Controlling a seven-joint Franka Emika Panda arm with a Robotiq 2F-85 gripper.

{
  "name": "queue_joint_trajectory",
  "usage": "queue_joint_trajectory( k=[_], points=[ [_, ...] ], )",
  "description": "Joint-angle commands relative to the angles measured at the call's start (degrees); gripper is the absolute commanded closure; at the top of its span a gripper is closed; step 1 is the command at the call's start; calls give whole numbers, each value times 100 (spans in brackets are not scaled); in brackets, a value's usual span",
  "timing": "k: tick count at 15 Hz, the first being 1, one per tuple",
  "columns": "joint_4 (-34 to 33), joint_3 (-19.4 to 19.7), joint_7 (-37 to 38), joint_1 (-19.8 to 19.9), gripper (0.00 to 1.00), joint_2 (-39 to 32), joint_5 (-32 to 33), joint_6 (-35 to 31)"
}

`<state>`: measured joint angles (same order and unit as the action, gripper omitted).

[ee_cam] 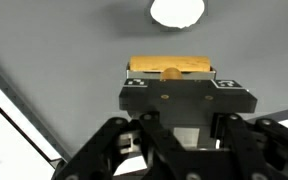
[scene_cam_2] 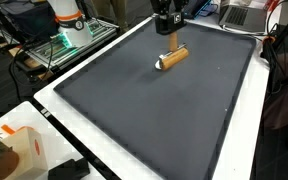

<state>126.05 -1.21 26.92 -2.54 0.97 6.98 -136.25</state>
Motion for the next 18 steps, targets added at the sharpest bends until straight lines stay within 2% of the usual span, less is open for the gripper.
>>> queue_joint_trajectory(
  k=[1, 3, 7, 11, 12, 13, 14, 15, 18],
  points=[
    [315, -102, 91, 16, 77, 349, 328, 502],
    [290, -175, 112, -4, 77, 185, 302, 771],
    [364, -252, 226, -51, 77, 23, -16, 490],
    [280, -259, 112, -81, 77, -55, -443, 596],
    [295, -252, 147, -75, 77, -72, -206, 563],
    [293, -253, 143, -80, 52, -74, -228, 563],
    [293, -252, 143, -80, 52, -79, -225, 563],
    [293, -252, 143, -81, 77, -85, -225, 563],
    [290, -261, 367, -102, 77, -219, -51, 226]
  ],
)
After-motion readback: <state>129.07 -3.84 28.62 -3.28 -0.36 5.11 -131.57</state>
